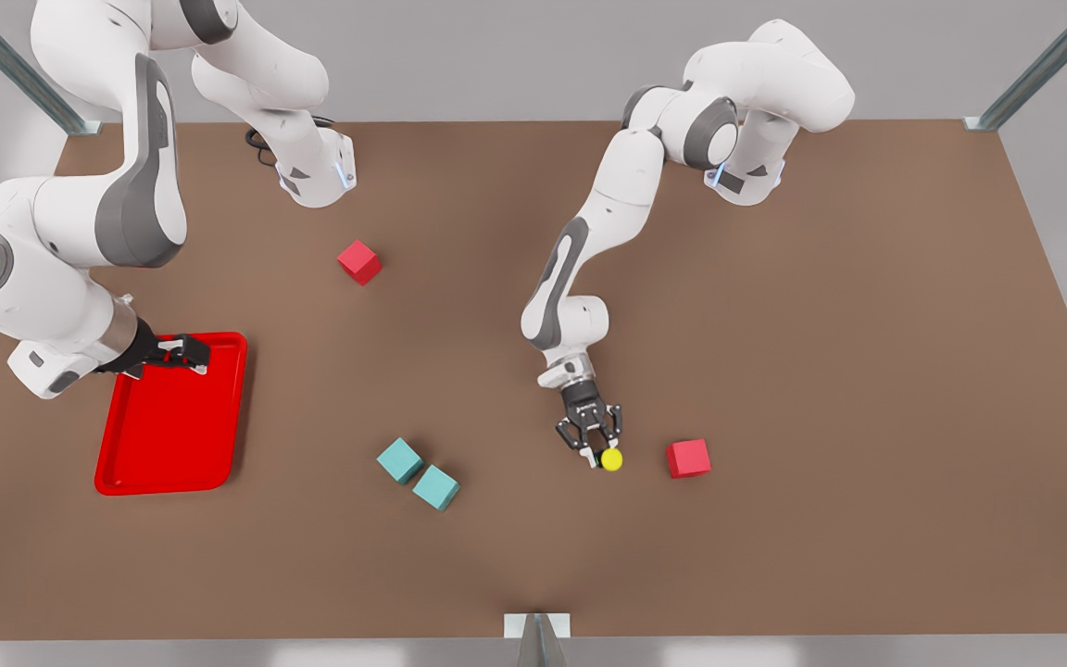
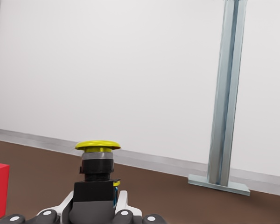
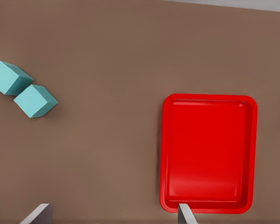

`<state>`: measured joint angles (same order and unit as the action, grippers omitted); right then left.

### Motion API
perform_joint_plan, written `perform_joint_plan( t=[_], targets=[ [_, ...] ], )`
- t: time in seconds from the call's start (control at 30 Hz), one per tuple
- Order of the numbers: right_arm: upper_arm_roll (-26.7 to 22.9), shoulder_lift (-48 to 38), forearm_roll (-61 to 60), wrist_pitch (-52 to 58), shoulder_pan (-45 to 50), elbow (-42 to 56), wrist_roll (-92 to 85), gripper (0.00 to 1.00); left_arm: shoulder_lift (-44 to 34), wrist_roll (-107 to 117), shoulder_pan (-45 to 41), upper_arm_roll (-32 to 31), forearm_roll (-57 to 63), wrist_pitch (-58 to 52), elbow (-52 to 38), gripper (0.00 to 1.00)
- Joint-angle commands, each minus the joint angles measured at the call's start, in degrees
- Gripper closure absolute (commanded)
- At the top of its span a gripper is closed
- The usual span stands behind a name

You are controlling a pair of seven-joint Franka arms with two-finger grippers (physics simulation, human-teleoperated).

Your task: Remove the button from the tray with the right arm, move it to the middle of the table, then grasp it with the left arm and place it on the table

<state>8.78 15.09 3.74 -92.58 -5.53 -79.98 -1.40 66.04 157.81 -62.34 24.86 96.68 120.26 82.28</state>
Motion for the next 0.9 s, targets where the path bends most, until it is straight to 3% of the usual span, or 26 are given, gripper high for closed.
perform_joint_plan(
  t=[0.0, 0.1, 0.13, 0.17, 0.6, 0.87],
  targets=[
    [0.0, -0.1, -0.1, 0.0, 0.0, 0.1, 0.0, 0.00, 0.2, 5.7, 0.1, 0.1, 1.8, -0.1, 0.0, 0.48],
    [0.0, -0.1, -0.1, 0.0, 0.0, 0.1, 0.0, 0.00, 0.3, 5.8, 0.4, 0.1, 1.8, -0.1, -0.1, 0.47],
    [0.0, -0.1, -0.1, 0.0, 0.0, 0.1, 0.0, 0.00, 0.3, 5.8, 0.5, 0.0, 1.8, -0.1, -0.1, 0.27],
    [0.0, -0.1, -0.1, 0.0, 0.0, 0.1, 0.0, 0.00, 0.4, 6.0, 0.5, 0.0, 1.8, -0.1, -0.1, 0.00],
    [0.0, -0.1, -0.1, 0.0, 0.0, 0.1, 0.0, 0.00, 0.5, 3.8, 1.2, 0.1, 1.9, -0.3, -1.8, 0.00],
    [0.0, 0.3, -0.1, -0.1, 0.2, 0.1, 0.2, 0.00, -2.4, 0.5, 1.4, 7.9, 4.2, 15.9, -1.4, 0.00]
  ],
)
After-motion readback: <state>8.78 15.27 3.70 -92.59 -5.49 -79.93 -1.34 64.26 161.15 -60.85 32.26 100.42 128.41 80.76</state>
